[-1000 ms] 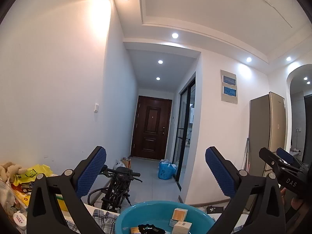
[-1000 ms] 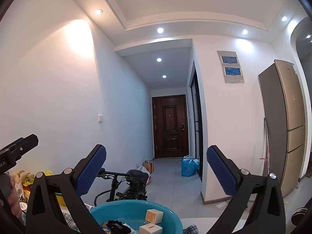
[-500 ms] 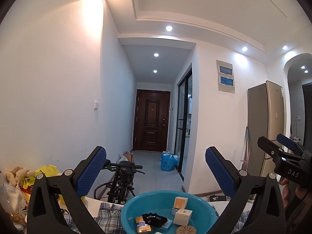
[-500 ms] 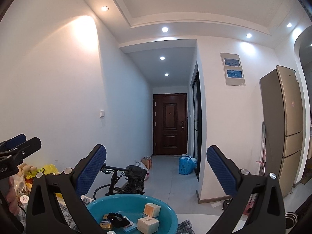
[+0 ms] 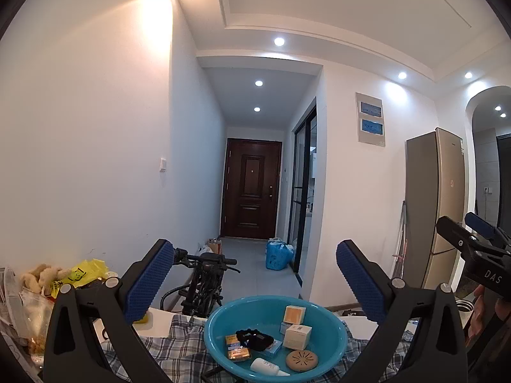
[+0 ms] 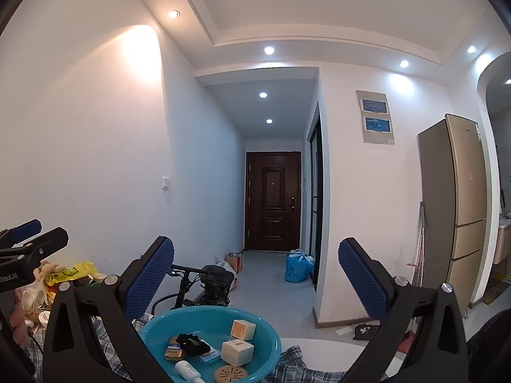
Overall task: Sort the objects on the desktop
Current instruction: 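Move both tools back toward the remaining items on the plaid cloth, then grasp the blue soap box with the right gripper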
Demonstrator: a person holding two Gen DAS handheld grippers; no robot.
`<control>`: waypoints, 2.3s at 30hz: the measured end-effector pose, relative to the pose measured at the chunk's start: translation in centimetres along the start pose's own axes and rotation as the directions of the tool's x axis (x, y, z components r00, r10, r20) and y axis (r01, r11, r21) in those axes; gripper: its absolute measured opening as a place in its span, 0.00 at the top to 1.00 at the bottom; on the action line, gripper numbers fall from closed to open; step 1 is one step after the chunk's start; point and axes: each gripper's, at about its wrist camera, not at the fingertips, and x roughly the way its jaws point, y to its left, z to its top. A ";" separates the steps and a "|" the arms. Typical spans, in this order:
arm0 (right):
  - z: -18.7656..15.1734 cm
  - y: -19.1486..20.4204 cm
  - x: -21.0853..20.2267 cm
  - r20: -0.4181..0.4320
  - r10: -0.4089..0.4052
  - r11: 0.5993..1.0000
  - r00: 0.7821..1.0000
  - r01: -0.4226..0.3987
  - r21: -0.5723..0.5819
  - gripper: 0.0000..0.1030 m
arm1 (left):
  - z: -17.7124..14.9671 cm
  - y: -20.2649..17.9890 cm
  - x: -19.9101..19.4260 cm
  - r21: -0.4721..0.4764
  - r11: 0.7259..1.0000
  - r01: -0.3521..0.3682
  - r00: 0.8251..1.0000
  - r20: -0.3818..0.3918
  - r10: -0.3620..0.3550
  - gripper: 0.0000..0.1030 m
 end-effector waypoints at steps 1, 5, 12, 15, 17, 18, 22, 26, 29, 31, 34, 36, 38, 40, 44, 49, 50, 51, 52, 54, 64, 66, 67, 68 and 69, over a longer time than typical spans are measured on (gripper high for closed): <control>-0.1 -0.1 -0.2 -0.006 -0.001 1.000 1.000 0.001 0.002 0.00 | -0.1 0.0 -0.1 -0.001 1.000 -0.001 1.000 -0.006 0.001 0.00; -0.8 -0.3 -0.9 -0.033 -0.004 1.000 0.999 0.004 0.007 0.00 | -0.5 0.0 -0.6 -0.006 1.000 -0.005 0.999 -0.032 0.005 0.00; -3.0 -0.4 -1.2 -0.116 -0.002 1.000 0.993 0.002 0.003 0.00 | -2.8 0.1 -1.0 0.004 1.000 -0.011 0.995 -0.103 0.011 0.00; -4.2 -0.7 -1.2 -0.152 -0.005 1.000 0.988 0.006 0.007 0.00 | -3.8 0.4 -0.6 -0.005 1.000 -0.012 0.990 -0.137 0.011 0.00; -5.2 -0.8 -1.1 -0.182 -0.006 1.000 0.983 0.009 0.015 0.00 | -4.5 0.7 -0.1 -0.009 1.000 -0.017 0.987 -0.162 0.015 0.00; -5.7 -0.8 -0.9 -0.200 -0.005 1.000 0.980 0.009 0.017 0.00 | -4.8 0.8 0.1 -0.009 1.000 -0.019 0.984 -0.176 0.017 0.00; -7.8 -0.8 -0.2 -0.274 -0.008 1.000 0.962 0.012 0.013 0.00 | -6.5 1.0 0.9 -0.015 1.000 -0.024 0.972 -0.232 0.019 0.00; -10.1 -0.9 0.5 -0.351 -0.007 1.000 0.936 0.012 0.011 0.00 | -8.5 1.5 1.8 -0.022 0.999 -0.034 0.955 -0.295 0.026 0.00; -11.8 -0.9 1.1 -0.407 -0.008 1.000 0.913 0.010 0.002 0.00 | -10.1 1.8 2.4 -0.022 0.999 -0.033 0.938 -0.345 0.023 0.00; -13.0 -0.9 1.4 -0.441 -0.011 1.000 0.897 0.011 -0.004 0.00 | -11.1 1.9 2.9 -0.001 0.999 -0.036 0.927 -0.373 0.033 0.00; -14.5 -1.3 1.8 -0.489 -0.013 1.000 0.872 0.018 0.005 0.00 | -12.3 2.1 3.2 0.004 0.999 -0.045 0.915 -0.402 0.043 0.00; -15.3 -1.6 1.9 -0.518 -0.006 1.000 0.855 0.018 0.018 0.00 | -13.0 2.5 3.5 -0.004 0.999 -0.047 0.905 -0.424 0.041 0.00; -16.2 -1.6 2.0 -0.544 -0.005 1.000 0.839 0.019 0.021 0.00 | -13.8 2.7 3.8 -0.009 0.999 -0.052 0.893 -0.447 0.043 0.00; -17.1 -1.6 2.0 -0.569 -0.004 1.000 0.822 0.020 0.022 0.00 | -14.9 2.9 4.1 -0.018 0.998 -0.055 0.877 -0.480 0.039 0.00; -18.9 -1.6 2.0 -0.620 0.013 0.999 0.785 0.019 0.046 0.00 | -18.1 3.4 5.0 -0.054 0.996 -0.070 0.825 -0.564 0.028 0.00; -20.9 -0.9 2.0 -0.665 0.019 0.999 0.747 0.009 0.038 0.00 | -21.6 3.3 5.6 -0.069 0.996 -0.064 0.760 -0.650 0.004 0.00; -21.2 -0.8 2.0 -0.670 0.020 0.999 0.742 0.007 0.038 0.00 | -21.9 3.2 5.6 -0.065 0.996 -0.065 0.754 -0.656 0.006 0.00; -21.4 -0.7 1.9 -0.676 0.024 0.999 0.737 0.003 0.039 0.00 | -22.1 3.2 5.6 -0.064 0.996 -0.065 0.750 -0.662 0.007 0.00; -21.7 -0.6 2.0 -0.682 0.027 0.999 0.730 0.000 0.040 0.00 | -22.3 3.1 5.6 -0.065 0.996 -0.064 0.746 -0.666 0.005 0.00; -22.1 -0.4 2.0 -0.693 0.032 0.999 0.720 -0.006 0.040 0.00 | -22.5 3.1 5.6 -0.062 0.996 -0.064 0.741 -0.671 0.006 0.00; -23.5 3.5 2.7 -0.734 0.115 0.992 0.669 -0.120 0.045 0.00 | -23.0 3.6 5.9 -0.064 0.995 -0.076 0.725 -0.689 0.011 0.00; -24.0 4.7 2.9 -0.745 0.132 0.987 0.654 -0.152 0.041 0.00 | -23.1 3.6 5.9 -0.058 0.996 -0.074 0.724 -0.689 0.014 0.01; -24.3 5.4 3.0 -0.751 0.140 0.985 0.645 -0.170 0.037 0.00 | -23.2 3.5 5.9 -0.053 0.996 -0.071 0.723 -0.690 0.015 0.05; -24.5 6.0 3.1 -0.758 0.147 0.982 0.636 -0.188 0.032 0.00 | -23.2 3.5 5.9 -0.048 0.997 -0.067 0.722 -0.692 0.015 0.10; -24.8 6.6 3.2 -0.763 0.152 0.978 0.628 -0.205 0.025 0.00 | -23.4 3.5 6.0 -0.040 0.997 -0.061 0.718 -0.696 0.016 0.23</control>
